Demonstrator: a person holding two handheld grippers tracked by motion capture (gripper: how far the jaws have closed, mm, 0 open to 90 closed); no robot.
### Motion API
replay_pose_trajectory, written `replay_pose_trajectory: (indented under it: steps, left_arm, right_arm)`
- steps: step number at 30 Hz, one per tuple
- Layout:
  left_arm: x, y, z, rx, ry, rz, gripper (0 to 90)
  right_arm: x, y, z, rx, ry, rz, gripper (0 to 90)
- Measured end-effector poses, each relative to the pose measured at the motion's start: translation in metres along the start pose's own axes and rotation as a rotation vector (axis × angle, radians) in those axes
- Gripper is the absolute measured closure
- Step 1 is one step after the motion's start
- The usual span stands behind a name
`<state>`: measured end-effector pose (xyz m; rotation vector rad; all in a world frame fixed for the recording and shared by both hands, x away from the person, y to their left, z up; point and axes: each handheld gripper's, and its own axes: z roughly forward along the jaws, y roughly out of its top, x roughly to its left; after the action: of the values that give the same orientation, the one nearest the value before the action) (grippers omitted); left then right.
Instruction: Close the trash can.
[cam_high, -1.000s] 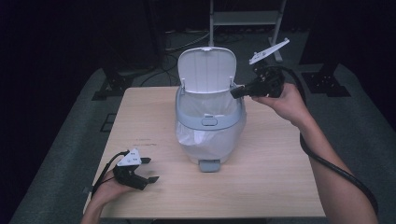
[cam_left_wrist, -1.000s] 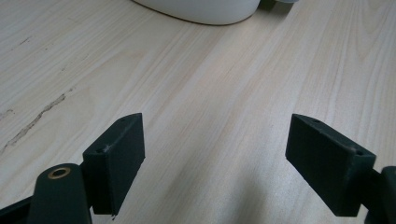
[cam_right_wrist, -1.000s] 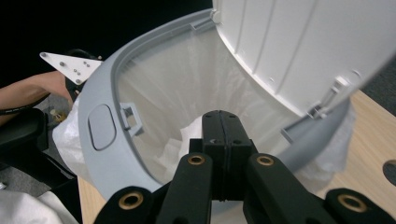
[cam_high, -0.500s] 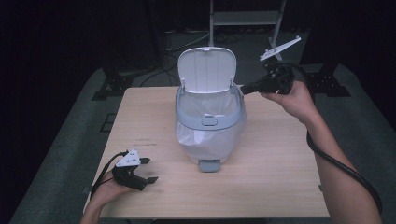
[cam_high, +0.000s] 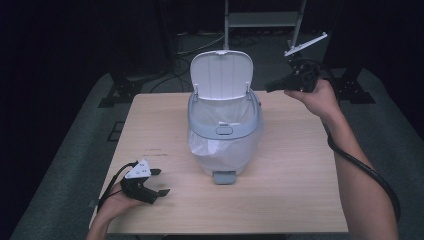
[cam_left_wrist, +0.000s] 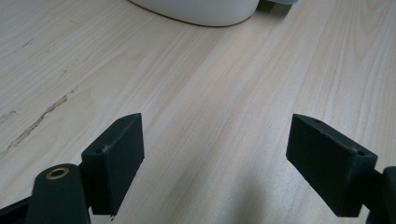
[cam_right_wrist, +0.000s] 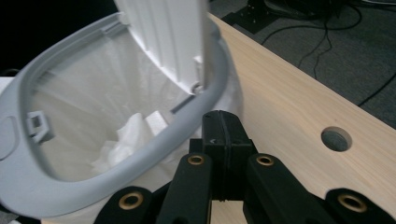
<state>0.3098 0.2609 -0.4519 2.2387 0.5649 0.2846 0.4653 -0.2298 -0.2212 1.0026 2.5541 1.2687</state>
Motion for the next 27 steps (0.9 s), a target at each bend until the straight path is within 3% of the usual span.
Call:
replay_pose_trajectory:
  steps: [16, 27]
  left_arm:
    - [0.002, -0.002, -0.001, 0.005, 0.008, -0.006, 18.1]
    - [0.003, -0.005, -0.003, 0.004, 0.013, -0.009, 18.1]
  right_arm:
    - [-0.025, 0.02, 0.022, -0.026, -0.002, 0.048, 89.8]
    - [-0.017, 0.04, 0.037, -0.049, 0.041, 0.015, 89.7]
